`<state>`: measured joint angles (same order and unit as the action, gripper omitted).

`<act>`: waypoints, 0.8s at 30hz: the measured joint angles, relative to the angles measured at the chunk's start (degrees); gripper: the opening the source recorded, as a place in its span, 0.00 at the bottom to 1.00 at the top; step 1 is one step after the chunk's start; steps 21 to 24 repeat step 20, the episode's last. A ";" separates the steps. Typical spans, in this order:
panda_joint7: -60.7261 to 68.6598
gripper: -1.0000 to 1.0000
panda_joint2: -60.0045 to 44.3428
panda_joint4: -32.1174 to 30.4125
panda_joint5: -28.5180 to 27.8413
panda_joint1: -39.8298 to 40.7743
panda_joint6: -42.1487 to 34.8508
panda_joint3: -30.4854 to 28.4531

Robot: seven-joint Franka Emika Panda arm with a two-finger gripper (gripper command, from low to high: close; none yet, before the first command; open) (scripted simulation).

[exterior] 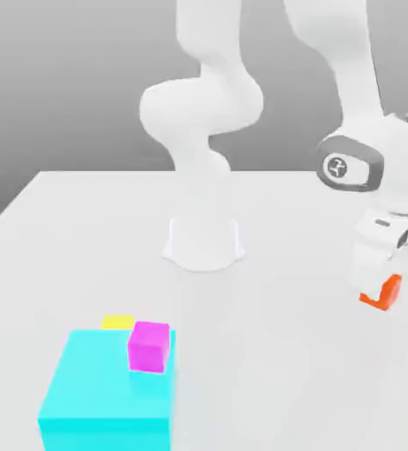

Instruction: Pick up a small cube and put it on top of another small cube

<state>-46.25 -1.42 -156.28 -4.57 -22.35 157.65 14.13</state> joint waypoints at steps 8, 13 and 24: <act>16.85 0.00 9.58 3.65 2.19 16.93 -12.91 -12.42; 24.84 0.00 11.73 4.95 2.77 24.02 -16.60 -20.94; 26.41 1.00 5.44 3.61 3.77 24.67 -9.04 -21.98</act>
